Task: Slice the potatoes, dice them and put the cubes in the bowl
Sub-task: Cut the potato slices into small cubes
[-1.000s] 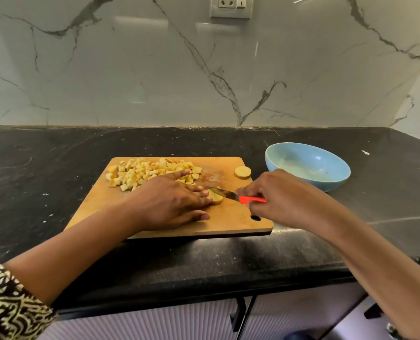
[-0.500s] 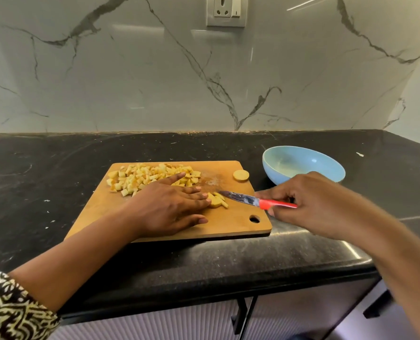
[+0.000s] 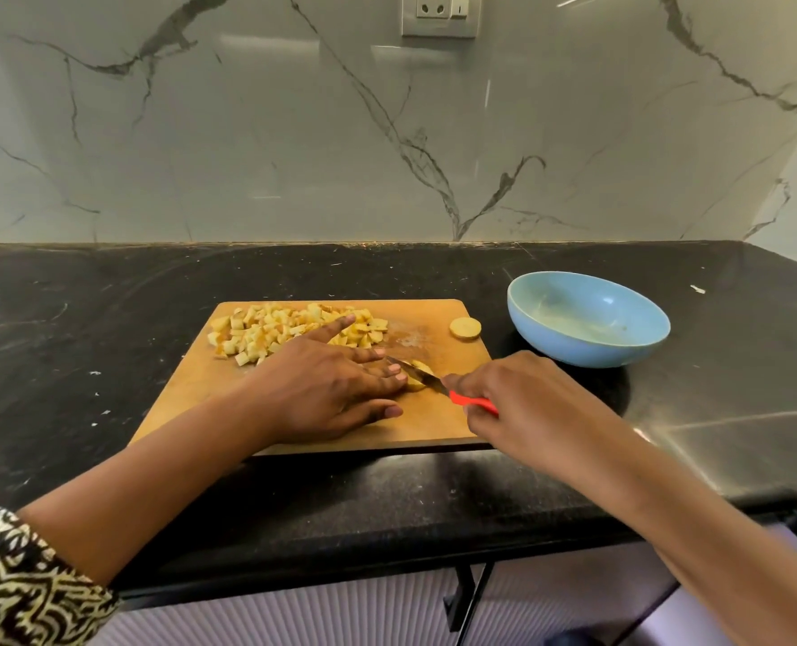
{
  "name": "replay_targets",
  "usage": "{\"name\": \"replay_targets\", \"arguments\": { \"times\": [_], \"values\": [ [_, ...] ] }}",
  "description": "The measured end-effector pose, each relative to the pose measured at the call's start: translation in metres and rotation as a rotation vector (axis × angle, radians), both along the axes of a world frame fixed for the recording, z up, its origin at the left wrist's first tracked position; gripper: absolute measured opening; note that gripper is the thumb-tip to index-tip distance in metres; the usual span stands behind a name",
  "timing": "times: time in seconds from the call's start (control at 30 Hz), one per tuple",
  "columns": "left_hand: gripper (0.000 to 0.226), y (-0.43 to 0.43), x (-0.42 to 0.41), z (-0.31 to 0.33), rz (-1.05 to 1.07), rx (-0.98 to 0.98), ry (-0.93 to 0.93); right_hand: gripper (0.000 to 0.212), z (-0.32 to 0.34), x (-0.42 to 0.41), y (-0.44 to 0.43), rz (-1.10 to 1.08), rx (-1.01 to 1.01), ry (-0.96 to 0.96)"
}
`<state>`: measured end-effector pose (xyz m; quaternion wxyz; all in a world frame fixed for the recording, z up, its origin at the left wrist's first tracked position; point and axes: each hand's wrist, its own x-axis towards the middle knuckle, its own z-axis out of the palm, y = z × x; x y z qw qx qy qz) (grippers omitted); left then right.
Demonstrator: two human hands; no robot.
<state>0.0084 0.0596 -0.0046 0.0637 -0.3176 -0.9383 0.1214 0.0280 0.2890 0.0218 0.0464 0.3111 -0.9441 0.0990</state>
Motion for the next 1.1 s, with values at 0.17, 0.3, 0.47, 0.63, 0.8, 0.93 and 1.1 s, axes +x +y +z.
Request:
{"name": "replay_targets", "arguments": {
  "times": [0.17, 0.3, 0.47, 0.63, 0.8, 0.93, 1.1],
  "values": [
    [0.064, 0.003, 0.003, 0.003, 0.013, -0.020, -0.003, 0.041, -0.002, 0.020, 0.020, -0.040, -0.031, -0.027],
    [0.067, 0.001, 0.004, 0.000, -0.003, 0.027, 0.002, 0.037, 0.005, 0.034, 0.037, -0.089, -0.024, -0.073],
    [0.066, -0.008, 0.001, -0.005, -0.017, 0.113, -0.011, 0.033, 0.014, 0.035, 0.045, -0.125, -0.131, -0.117],
    [0.058, -0.006, 0.003, -0.001, 0.002, 0.095, -0.022, 0.038, 0.003, 0.027, 0.030, -0.102, -0.191, -0.057],
    [0.061, -0.007, 0.001, -0.003, -0.001, 0.082, -0.027, 0.040, -0.004, 0.023, 0.018, -0.069, -0.182, -0.039],
    [0.065, -0.008, -0.001, -0.005, -0.011, 0.082, -0.010, 0.041, -0.008, 0.020, 0.013, -0.068, -0.165, -0.012],
    [0.066, -0.007, -0.001, -0.005, -0.018, 0.079, -0.006, 0.046, -0.020, 0.010, -0.004, -0.055, -0.117, 0.016]
  ]
}}
